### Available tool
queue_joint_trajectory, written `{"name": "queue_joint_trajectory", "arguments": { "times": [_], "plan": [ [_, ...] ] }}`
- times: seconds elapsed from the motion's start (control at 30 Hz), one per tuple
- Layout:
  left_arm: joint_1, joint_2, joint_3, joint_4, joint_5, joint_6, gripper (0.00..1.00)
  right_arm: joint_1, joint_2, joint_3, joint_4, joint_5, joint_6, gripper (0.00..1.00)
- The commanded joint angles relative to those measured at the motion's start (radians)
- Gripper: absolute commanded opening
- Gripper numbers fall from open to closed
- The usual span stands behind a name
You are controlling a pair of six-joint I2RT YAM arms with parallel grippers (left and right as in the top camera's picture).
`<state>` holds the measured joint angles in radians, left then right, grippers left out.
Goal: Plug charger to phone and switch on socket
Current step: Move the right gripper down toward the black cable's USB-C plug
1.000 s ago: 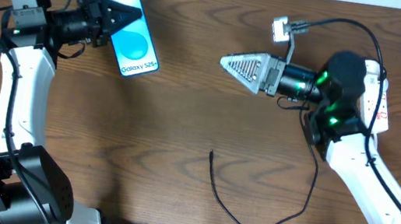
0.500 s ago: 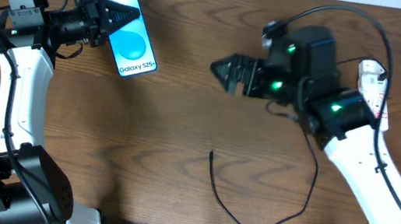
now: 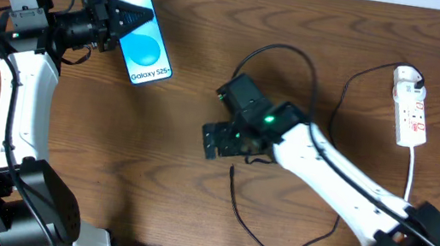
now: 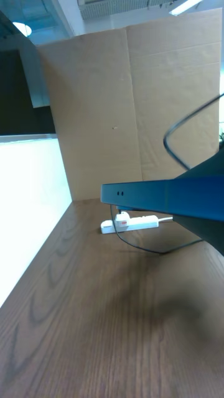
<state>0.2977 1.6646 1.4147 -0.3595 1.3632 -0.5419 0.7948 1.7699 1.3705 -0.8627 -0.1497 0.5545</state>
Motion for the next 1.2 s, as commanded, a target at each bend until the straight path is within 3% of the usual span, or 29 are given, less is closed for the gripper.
{"name": "queue_joint_trajectory", "arguments": {
  "times": [0.0, 0.43, 0.77, 1.17],
  "plan": [
    [0.005, -0.008, 0.006, 0.002, 0.039, 0.011, 0.07, 0.027, 0.067, 0.007, 0.002, -0.007, -0.009, 0.93],
    [0.005, -0.007, 0.003, 0.002, 0.039, 0.026, 0.07, 0.077, 0.204, -0.003, -0.125, -0.007, 0.148, 0.86],
    [0.005, -0.007, 0.003, 0.002, 0.039, 0.026, 0.07, 0.117, 0.206, -0.044, -0.118, 0.123, 0.233, 0.85],
    [0.005, -0.007, 0.003, 0.002, 0.039, 0.026, 0.07, 0.113, 0.207, -0.109, -0.011, 0.132, 0.240, 0.82]
  ]
}}
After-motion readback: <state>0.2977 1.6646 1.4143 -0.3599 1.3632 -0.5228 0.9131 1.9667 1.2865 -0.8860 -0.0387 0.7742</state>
